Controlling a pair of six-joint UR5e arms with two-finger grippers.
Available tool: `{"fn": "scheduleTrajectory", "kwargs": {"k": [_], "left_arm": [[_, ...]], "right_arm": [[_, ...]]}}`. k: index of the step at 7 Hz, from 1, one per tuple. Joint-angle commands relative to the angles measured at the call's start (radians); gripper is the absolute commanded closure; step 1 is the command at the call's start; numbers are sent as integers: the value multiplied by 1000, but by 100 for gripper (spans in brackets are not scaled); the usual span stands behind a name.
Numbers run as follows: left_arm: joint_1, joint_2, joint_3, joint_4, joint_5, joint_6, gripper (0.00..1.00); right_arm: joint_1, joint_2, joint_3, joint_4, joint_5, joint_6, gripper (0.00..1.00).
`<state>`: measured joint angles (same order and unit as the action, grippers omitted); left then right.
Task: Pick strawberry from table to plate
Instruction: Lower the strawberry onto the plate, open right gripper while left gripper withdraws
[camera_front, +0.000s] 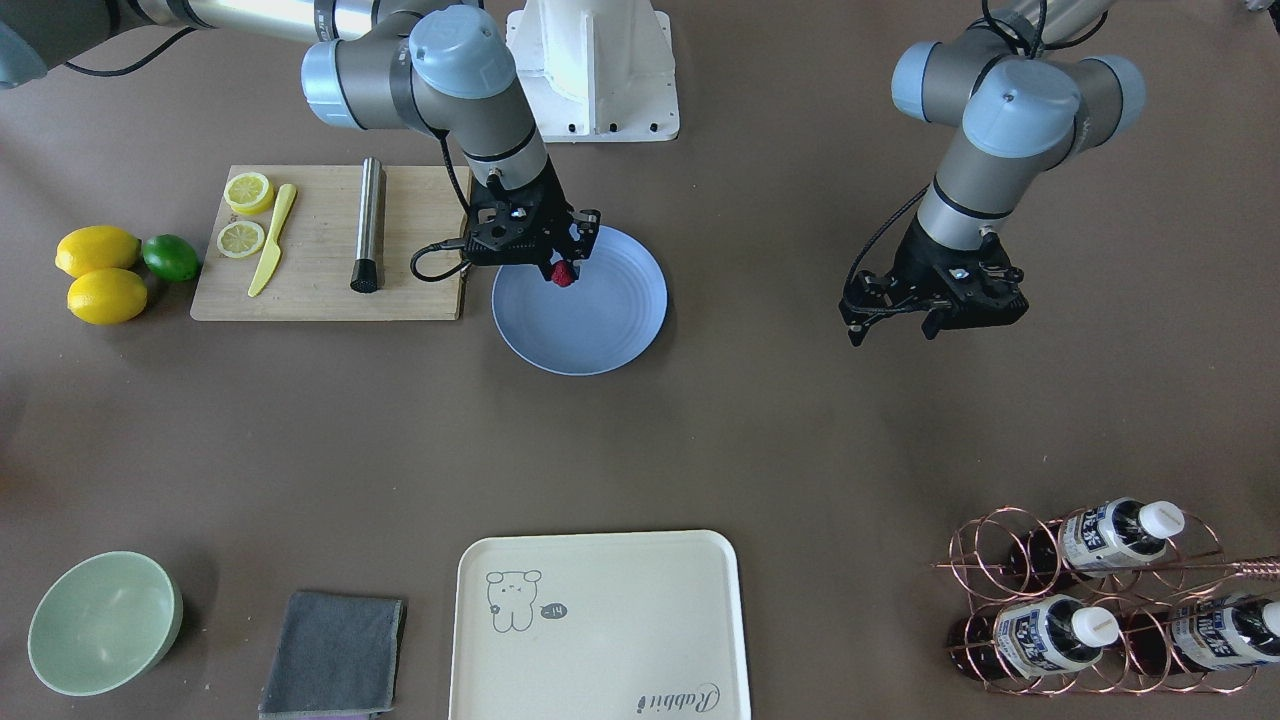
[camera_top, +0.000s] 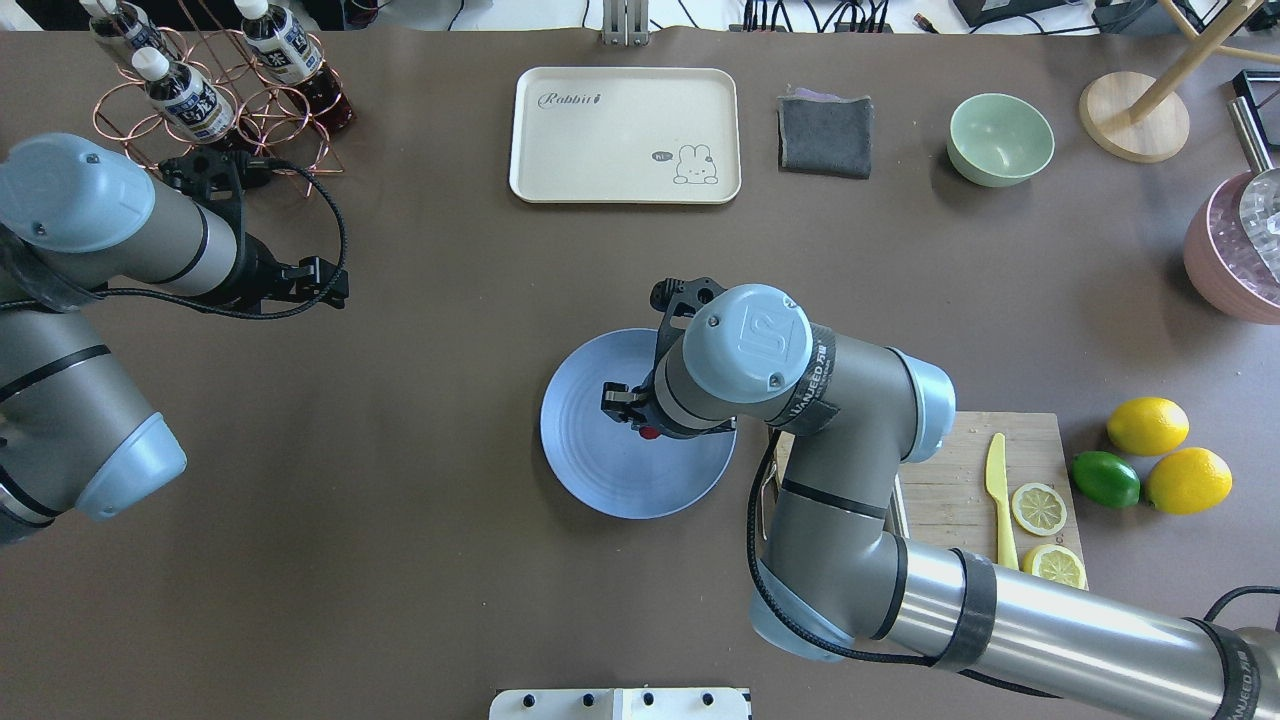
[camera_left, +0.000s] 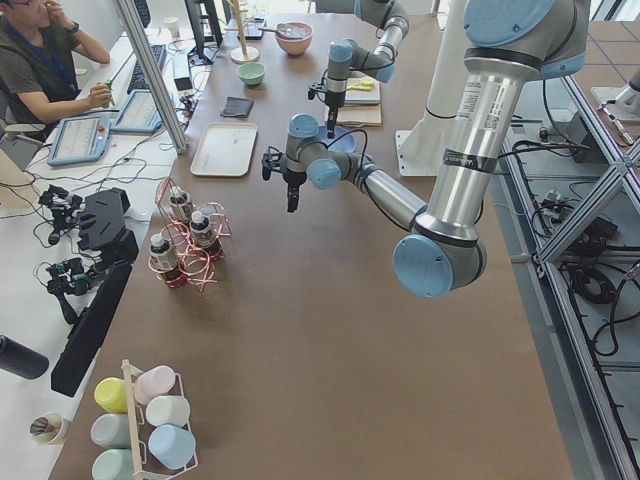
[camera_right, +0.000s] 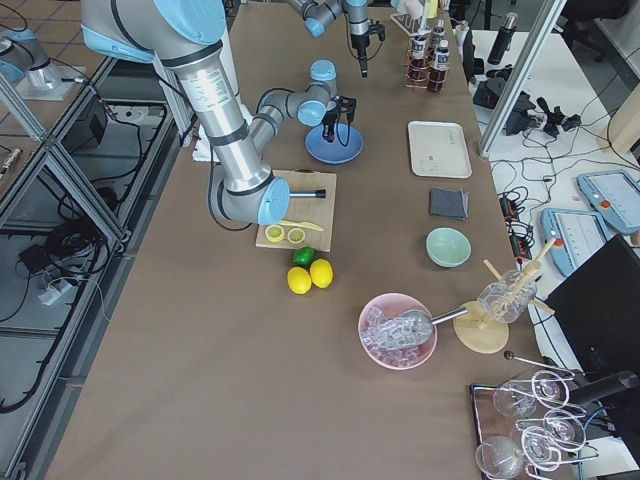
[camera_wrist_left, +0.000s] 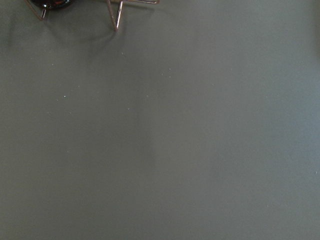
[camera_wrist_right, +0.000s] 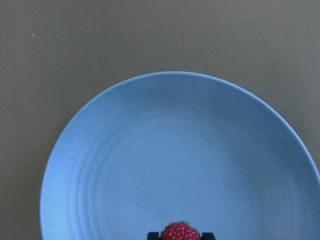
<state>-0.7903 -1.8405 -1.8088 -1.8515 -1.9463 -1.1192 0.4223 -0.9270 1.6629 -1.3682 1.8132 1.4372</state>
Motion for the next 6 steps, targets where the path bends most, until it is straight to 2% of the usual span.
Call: {"fn": "scheduleTrajectory", "kwargs": {"k": [1,3,5,6], "left_arm": [[-3,6,-1,-2,-2,1,3],[-4,7,-1,0,-2,-1,3],[-4,7,2,-2,-2,-1,3],[-4,7,0,-2,-2,1,3]], "right_arm": [[-13,20,-57,6,-14,-3,100],[-16,19,-65,6,-14,-5,100],[-10,16,-63,8,-11,-14,0],[7,11,-55,5,-3,-14,0]]}}
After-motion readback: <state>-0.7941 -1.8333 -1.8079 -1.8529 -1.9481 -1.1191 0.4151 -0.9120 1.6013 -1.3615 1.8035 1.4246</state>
